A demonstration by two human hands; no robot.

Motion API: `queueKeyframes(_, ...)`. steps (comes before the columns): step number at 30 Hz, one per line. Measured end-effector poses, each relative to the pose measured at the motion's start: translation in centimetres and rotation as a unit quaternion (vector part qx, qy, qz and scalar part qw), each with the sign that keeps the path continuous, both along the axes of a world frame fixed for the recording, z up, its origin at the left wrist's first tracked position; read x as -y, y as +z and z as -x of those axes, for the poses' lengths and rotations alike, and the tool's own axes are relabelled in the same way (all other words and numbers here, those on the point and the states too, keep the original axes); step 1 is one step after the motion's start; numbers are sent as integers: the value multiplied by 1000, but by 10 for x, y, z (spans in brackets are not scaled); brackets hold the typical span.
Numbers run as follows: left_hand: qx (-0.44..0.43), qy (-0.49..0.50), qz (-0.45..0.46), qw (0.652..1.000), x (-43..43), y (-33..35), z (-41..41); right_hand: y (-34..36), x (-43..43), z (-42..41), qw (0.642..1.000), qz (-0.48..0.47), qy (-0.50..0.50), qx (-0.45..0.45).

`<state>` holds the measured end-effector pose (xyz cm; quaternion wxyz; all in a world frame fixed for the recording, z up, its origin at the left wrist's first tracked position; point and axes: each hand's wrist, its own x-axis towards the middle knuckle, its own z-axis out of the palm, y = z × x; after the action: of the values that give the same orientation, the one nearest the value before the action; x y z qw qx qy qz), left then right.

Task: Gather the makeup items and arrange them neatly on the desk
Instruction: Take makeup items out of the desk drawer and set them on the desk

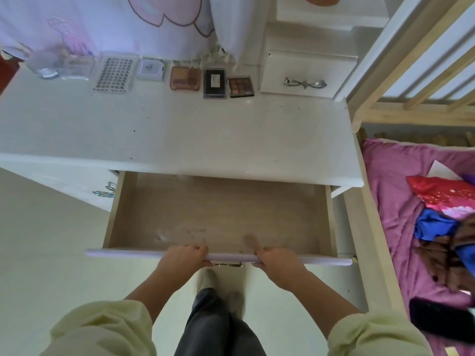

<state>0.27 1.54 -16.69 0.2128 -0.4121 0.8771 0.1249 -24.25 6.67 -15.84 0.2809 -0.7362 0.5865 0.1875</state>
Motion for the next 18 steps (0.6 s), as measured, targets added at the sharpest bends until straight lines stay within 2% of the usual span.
queueKeyframes(3,15,-32,9,999,3,-2,0,2,3,2,999,-11,37,-8)
queueKeyframes(6,-55,-41,85,994,5,-9,-10,6,6,4,999,-13,40,4)
queueKeyframes(8,-72,-39,109,991,9,-11,-13,9,9,8,999,-5,42,10)
queueKeyframes(15,-129,-21,151,980,37,-6,0,15,40,16,998,52,11,19)
queueKeyframes(18,-146,-72,170,972,43,-8,-3,15,46,18,998,56,23,19)
